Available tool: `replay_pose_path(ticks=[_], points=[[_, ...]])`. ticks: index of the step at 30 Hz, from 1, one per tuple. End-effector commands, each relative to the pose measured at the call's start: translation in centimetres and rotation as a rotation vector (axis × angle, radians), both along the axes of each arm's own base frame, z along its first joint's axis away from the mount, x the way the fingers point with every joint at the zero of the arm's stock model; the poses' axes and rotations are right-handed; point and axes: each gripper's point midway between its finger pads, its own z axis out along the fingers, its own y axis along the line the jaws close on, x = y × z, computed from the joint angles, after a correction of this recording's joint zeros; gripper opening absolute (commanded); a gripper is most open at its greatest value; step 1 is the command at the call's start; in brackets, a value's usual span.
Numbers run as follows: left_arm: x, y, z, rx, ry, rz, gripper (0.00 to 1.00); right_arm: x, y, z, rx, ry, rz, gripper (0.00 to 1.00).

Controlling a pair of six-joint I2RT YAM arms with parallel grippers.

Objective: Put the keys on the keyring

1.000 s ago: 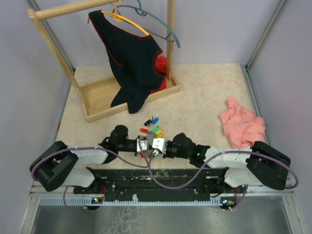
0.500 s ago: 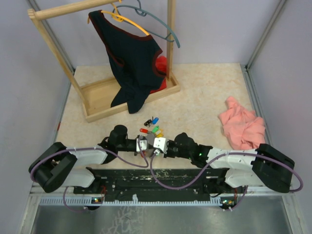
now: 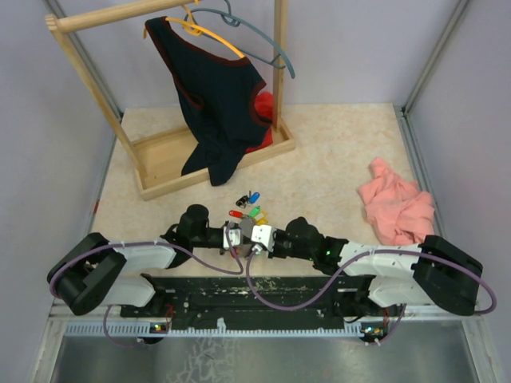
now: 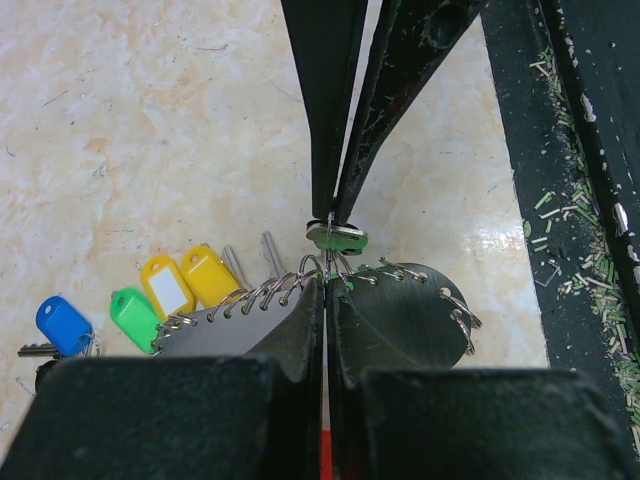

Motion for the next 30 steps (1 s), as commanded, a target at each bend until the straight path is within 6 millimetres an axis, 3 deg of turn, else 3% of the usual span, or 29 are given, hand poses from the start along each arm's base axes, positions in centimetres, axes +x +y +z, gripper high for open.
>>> replay_pose_path(ticks=[1, 30], points=[[-0.16, -0.42, 1.17, -0.038, -0.033, -0.035, 0.0, -0.01, 1.5, 1.76, 0.054, -0.021, 0.024, 0.0], [-1.05, -0.81, 1.02, -0.04, -0.007, -0.097, 0.0, -0.55, 2.29, 1.99, 0.063, -0.007, 0.071, 0.0]])
